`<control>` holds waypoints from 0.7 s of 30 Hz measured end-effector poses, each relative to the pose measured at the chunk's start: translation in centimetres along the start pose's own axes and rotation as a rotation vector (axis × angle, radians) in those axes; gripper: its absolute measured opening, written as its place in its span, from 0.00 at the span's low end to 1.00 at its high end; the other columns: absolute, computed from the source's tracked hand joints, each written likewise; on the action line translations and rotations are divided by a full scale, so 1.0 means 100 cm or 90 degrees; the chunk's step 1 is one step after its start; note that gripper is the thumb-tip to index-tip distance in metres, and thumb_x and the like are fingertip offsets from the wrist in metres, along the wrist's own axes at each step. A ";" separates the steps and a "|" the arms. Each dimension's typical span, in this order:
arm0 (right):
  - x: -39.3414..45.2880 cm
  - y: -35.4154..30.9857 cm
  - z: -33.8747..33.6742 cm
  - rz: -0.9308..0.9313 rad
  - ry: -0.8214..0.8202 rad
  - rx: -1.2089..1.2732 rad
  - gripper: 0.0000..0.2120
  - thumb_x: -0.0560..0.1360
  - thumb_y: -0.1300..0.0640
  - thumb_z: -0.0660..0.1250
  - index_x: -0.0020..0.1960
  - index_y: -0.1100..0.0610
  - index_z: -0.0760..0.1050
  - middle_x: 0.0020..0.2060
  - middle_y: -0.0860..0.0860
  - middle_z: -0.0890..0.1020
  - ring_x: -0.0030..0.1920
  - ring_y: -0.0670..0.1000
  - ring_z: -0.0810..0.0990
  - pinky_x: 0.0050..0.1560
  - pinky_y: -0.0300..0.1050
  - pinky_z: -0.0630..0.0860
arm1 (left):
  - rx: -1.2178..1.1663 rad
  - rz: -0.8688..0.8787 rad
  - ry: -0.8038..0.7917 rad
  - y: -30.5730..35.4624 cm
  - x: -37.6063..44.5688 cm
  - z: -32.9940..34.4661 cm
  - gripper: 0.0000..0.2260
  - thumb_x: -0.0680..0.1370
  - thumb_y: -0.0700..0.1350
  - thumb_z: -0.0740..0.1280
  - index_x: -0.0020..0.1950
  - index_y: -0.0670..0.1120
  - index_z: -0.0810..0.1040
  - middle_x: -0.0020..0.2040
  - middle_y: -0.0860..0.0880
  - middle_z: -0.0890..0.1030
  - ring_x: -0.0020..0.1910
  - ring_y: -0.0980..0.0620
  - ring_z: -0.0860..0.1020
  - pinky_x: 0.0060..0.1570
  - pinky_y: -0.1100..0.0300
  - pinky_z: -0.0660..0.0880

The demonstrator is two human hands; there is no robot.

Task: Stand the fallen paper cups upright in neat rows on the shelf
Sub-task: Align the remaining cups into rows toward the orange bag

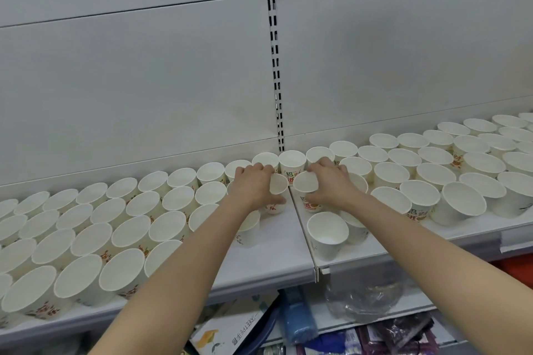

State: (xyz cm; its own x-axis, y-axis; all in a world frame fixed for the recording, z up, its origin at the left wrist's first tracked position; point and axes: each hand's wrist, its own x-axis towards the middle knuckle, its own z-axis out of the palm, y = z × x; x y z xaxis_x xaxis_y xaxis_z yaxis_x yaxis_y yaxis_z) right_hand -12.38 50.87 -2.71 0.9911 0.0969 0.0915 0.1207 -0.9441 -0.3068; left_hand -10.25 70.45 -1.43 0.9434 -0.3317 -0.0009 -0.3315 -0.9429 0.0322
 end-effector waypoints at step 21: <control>-0.079 0.061 -0.045 0.008 0.118 0.148 0.30 0.69 0.45 0.73 0.69 0.50 0.70 0.63 0.48 0.77 0.64 0.54 0.71 0.66 0.56 0.64 | -0.285 0.030 0.174 0.030 -0.042 -0.009 0.31 0.69 0.62 0.73 0.68 0.53 0.72 0.65 0.52 0.74 0.60 0.51 0.73 0.60 0.55 0.68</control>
State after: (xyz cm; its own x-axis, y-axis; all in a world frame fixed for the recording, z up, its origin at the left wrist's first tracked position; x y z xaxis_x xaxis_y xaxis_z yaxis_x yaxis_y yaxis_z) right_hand -19.76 42.94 -1.01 0.9678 0.0064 0.2516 0.1397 -0.8453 -0.5158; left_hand -15.22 69.02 -0.47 0.9162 -0.2971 0.2691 -0.3923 -0.8024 0.4497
